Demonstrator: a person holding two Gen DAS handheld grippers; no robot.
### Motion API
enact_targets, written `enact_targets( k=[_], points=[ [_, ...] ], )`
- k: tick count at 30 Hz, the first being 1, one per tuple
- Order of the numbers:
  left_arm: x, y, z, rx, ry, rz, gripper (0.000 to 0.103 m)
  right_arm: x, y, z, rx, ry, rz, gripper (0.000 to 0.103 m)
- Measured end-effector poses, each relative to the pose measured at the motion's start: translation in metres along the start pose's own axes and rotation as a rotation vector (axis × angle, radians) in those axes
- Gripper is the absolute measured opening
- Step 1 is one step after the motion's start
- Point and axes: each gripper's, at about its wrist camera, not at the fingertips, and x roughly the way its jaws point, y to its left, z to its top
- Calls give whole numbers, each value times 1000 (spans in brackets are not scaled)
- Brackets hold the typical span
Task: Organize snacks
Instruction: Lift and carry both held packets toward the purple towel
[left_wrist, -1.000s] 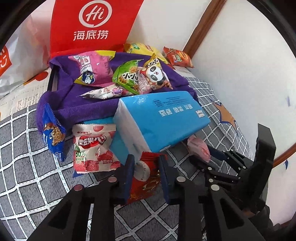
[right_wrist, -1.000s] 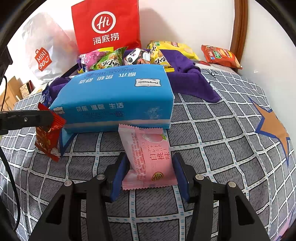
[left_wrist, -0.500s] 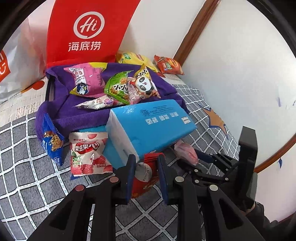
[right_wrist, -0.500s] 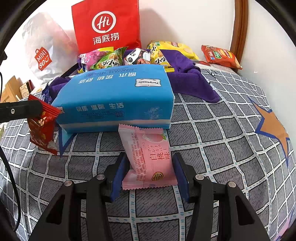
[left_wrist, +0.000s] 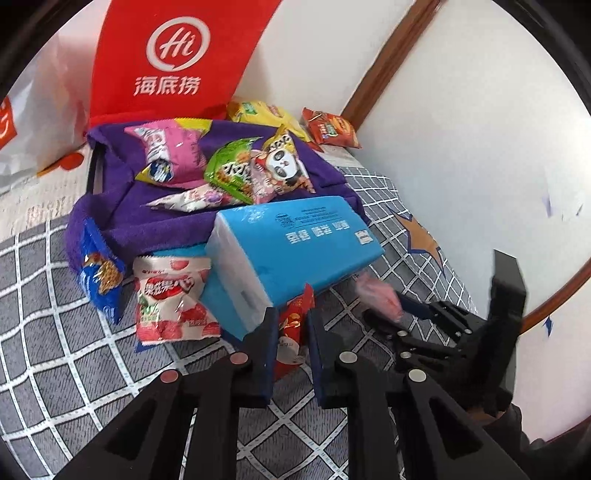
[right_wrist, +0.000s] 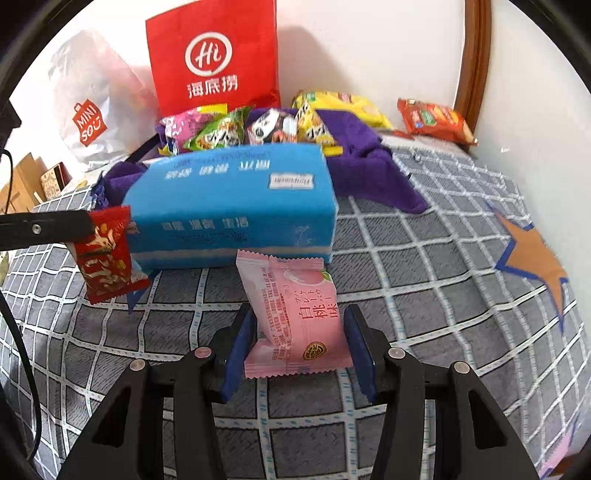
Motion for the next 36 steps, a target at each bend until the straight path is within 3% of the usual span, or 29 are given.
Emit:
enact_targets(
  k=[8,12,15,17,21,26,30,36],
  points=[
    [-19,8,-5,-74,-34,-15,9,-18,-17,0,29,-34,14,49],
    [-20,1,-10,-68,-18,31,9,-22,-22,-2,38,-44,25,49],
    [-15,0,-15,-71,3,100,22,-25,-25,-4,40,-50,35,49],
    [-15,2,-17,-79,-2,135,42,-26,-28,-6,45,-55,44,49],
    [-9,9,-17,-106,-5,183,57,-27,-33,-10,60,-53,66,49],
    [12,22,-16,-152,42,291,58,-28,-36,-14,55,-57,73,49],
    [32,30,-18,-188,76,316,59,-30,-40,-15,49,-56,74,49],
    [32,21,-24,-141,51,343,54,-36,-39,-6,24,-77,77,49]
  ],
)
